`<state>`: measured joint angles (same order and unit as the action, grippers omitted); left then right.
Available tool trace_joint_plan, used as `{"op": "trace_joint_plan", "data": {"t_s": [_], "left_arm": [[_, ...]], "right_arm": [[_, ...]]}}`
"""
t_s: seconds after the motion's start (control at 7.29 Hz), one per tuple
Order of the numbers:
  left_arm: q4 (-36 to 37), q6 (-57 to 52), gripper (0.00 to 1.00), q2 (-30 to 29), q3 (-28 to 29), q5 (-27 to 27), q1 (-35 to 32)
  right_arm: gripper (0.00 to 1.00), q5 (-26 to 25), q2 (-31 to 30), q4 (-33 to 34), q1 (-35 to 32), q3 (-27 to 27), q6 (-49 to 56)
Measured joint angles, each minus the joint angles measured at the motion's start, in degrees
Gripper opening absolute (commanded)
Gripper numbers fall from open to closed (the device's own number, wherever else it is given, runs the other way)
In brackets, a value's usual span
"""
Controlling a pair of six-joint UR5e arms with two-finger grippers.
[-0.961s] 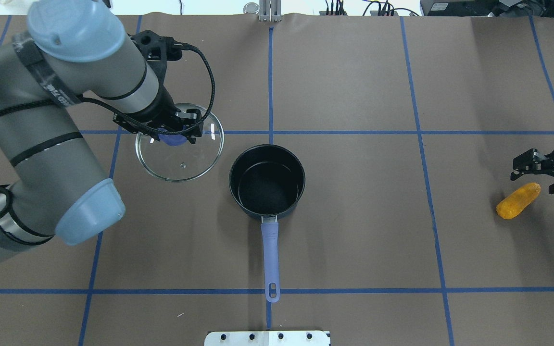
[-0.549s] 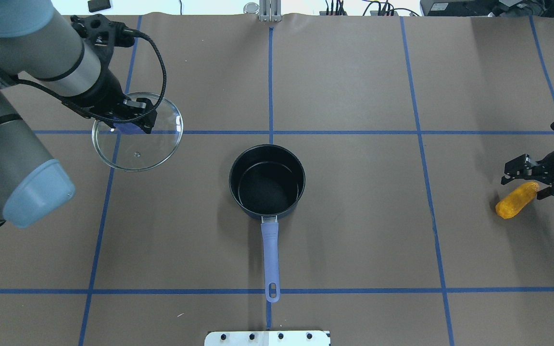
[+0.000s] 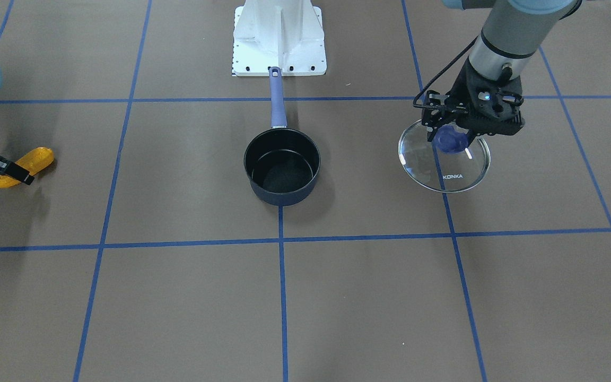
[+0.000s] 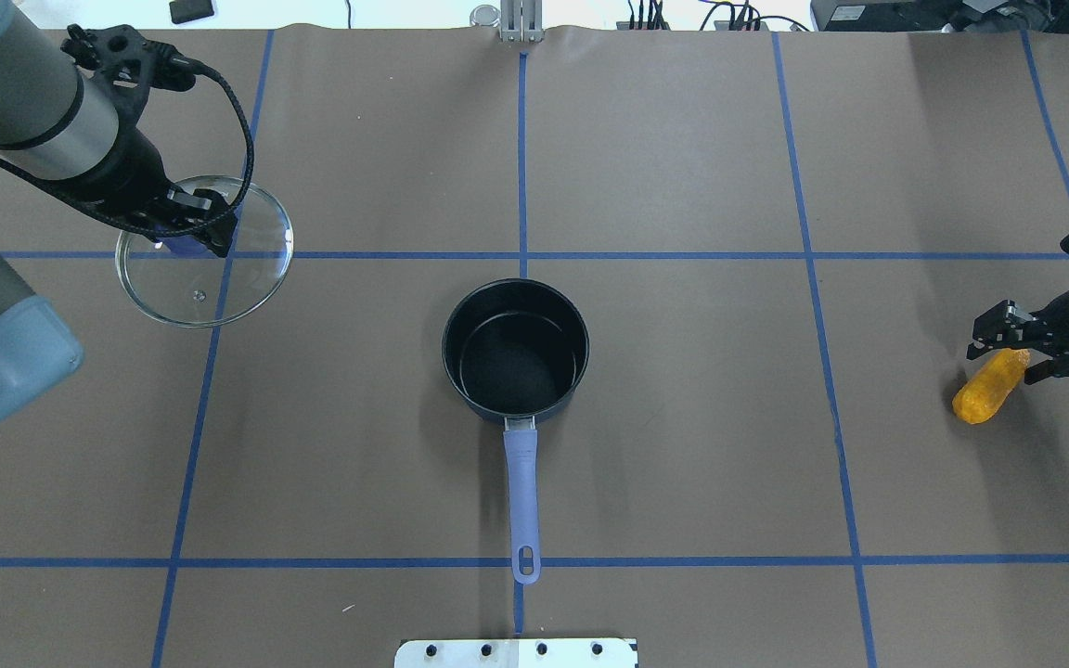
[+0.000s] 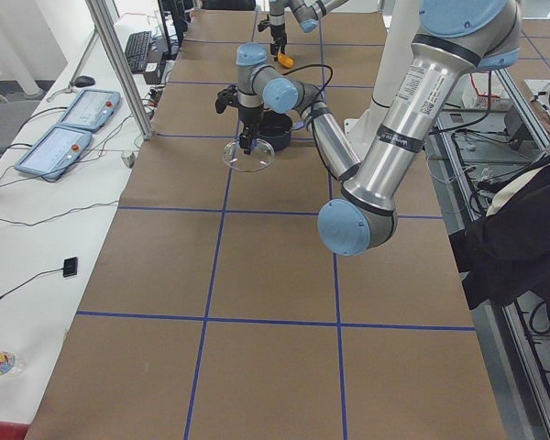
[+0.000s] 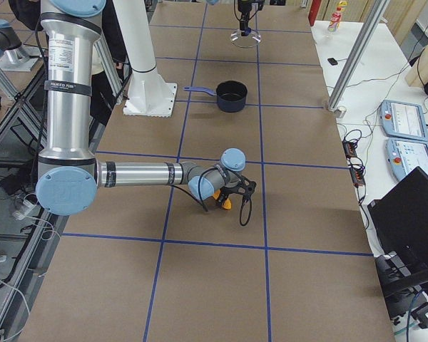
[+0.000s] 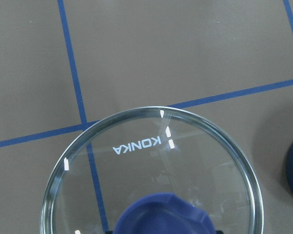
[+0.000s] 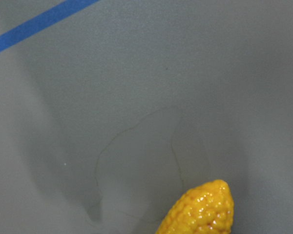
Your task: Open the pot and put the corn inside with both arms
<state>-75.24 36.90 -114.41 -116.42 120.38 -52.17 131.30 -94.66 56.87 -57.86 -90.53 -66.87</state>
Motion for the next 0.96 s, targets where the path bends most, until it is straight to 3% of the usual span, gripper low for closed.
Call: {"op": "trace_joint_plan", "data": {"t_s": [0.27,0.41,0.82,0.96], "left_arm": [[-0.9,-7.2,0.59,4.5,0.4,0.0,-2.6],[-2.0,-10.6,0.59,6.5,1.1,0.1,-4.0],[-15.3,-14.4,0.59,12.1,7.9,0.1,-5.5],[-20.0,-14.5,0.59,13.3,10.7,0.6,-5.5]], "right_arm": [[0.55,-0.5,0.1,0.0,0.0,0.0,-0.3],[0.55,-0.5,0.4,0.0,0.0,-0.1,-0.7],[0.53,0.2,1.0,0.2,-0.1,-1.1,-1.1],[0.46,0.3,1.4,0.7,-0.4,-1.6,-1.1]]}}
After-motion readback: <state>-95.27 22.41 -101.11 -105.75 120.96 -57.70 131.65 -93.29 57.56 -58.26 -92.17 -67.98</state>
